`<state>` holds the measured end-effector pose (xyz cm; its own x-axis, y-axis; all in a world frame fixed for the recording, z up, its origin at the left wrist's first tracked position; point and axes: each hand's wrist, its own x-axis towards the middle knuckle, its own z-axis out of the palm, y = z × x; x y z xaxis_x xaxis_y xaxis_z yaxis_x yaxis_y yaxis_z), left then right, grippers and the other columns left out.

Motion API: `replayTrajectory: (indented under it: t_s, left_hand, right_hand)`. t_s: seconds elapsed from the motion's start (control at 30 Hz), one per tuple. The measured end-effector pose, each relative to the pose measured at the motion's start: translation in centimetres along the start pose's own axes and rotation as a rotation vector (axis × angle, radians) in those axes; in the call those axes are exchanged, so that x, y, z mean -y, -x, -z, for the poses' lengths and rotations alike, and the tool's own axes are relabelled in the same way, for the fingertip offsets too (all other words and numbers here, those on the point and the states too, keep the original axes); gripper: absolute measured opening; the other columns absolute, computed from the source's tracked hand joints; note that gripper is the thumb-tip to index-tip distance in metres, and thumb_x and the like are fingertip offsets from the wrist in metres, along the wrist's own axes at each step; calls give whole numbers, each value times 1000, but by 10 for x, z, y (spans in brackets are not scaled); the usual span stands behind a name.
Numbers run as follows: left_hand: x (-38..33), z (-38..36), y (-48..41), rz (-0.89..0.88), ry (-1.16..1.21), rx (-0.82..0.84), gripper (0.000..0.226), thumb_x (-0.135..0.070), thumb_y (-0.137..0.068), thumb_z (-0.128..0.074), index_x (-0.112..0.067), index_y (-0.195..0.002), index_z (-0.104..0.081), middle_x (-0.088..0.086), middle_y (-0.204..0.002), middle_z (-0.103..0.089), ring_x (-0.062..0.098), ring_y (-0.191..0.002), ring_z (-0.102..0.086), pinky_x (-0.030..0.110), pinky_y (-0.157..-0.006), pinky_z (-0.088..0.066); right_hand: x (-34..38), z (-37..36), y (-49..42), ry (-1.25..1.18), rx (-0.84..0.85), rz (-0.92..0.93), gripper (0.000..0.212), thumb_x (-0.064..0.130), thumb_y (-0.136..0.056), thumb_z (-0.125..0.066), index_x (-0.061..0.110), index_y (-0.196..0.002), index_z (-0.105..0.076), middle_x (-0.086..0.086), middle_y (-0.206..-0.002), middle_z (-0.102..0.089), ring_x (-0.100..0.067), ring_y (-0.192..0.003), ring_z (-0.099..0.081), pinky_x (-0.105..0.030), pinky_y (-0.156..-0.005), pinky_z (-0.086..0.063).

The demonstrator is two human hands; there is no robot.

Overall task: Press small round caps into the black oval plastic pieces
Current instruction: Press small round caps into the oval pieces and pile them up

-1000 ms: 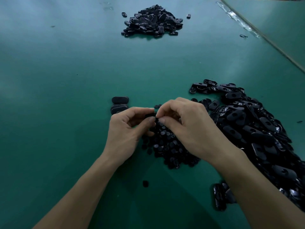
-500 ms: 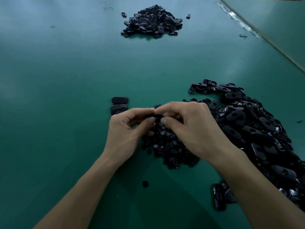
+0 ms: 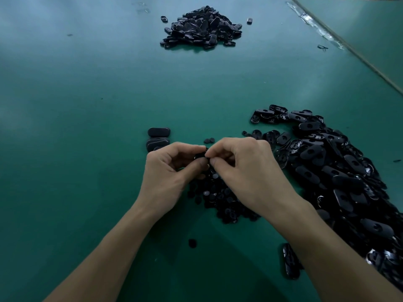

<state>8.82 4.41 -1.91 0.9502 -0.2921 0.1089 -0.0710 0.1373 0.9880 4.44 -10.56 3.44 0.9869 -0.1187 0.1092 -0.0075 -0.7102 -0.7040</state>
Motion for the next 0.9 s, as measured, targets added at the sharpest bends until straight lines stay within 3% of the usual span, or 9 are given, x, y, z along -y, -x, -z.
replayTrajectory:
  t_s: [0.3,0.47,0.67,0.9]
  left_hand:
    - [1,0,0,3,-6,-6,15,-7,-76,-75,-9,-92,-73,6,-88,-78,13,-77,-74,22,-69,-58]
    - [0,1,0,-20,-61,14,23,8,-83,-72,-14,-90,-73,5,-88,-78,15,-77,-74,22,-69,-58]
    - [1,1,0,-39,-133,35,20,2,-86,-73,-17,-91,-71,1,-85,-77,12,-73,-72,21,-67,-56]
    - [4,3,-1,-67,-129,19,15,-2,-88,-72,-15,-92,-67,0,-83,-74,8,-67,-67,19,-63,-53]
  right_hand:
    - [1,-7,1,-44,-52,-64,14,12,-88,-67,25,-85,-71,11,-72,-67,-1,-69,-63,-11,-65,-50]
    - [0,-6,0,-68,-42,-83,15,11,-88,-69,25,-84,-72,12,-72,-68,-2,-72,-65,-12,-68,-51]
    - [2,-8,3,-88,-50,-85,15,8,-91,-68,20,-91,-77,9,-79,-72,-1,-74,-67,-9,-70,-52]
    - [6,-2,2,-80,36,-59,23,7,-93,-64,20,-105,-79,4,-96,-76,-6,-89,-70,-20,-86,-55]
